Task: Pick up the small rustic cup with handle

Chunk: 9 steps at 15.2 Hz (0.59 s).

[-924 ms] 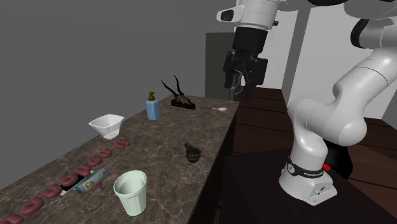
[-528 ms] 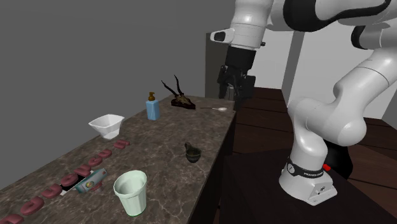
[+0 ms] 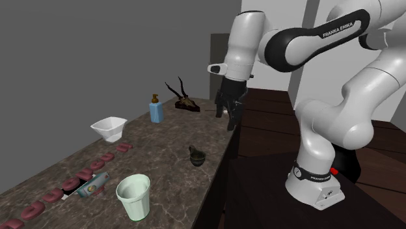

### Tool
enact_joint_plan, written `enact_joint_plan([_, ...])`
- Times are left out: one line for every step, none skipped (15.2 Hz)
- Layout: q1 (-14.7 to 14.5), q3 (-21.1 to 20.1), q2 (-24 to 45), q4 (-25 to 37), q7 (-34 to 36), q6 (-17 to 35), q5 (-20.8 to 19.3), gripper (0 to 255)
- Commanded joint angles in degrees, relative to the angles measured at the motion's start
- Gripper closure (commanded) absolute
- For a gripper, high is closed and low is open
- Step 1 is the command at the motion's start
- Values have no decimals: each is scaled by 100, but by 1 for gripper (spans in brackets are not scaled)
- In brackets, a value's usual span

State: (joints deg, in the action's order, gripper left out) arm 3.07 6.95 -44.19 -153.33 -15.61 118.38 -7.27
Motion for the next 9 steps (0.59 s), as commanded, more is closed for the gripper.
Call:
enact_joint_plan([88, 169, 195, -200, -147, 430, -123, 0])
enact_joint_plan([134, 257, 307, -288, -222, 640, -184, 0])
enact_joint_plan([180, 347, 431, -368, -297, 856, -244, 0])
enact_joint_plan([225, 437, 569, -438, -374, 1076, -302, 0])
enact_joint_plan([268, 530, 720, -499, -451, 1300, -358, 0])
enact_joint_plan([309, 624, 884, -551, -529, 1527, -411, 0])
enact_joint_plan([346, 720, 1061, -593, -609, 1758, -461, 0])
enact_joint_plan([380, 816, 1250, -626, -691, 1992, -505, 0])
enact_joint_plan([409, 916, 1450, -648, -775, 2228, -542, 0])
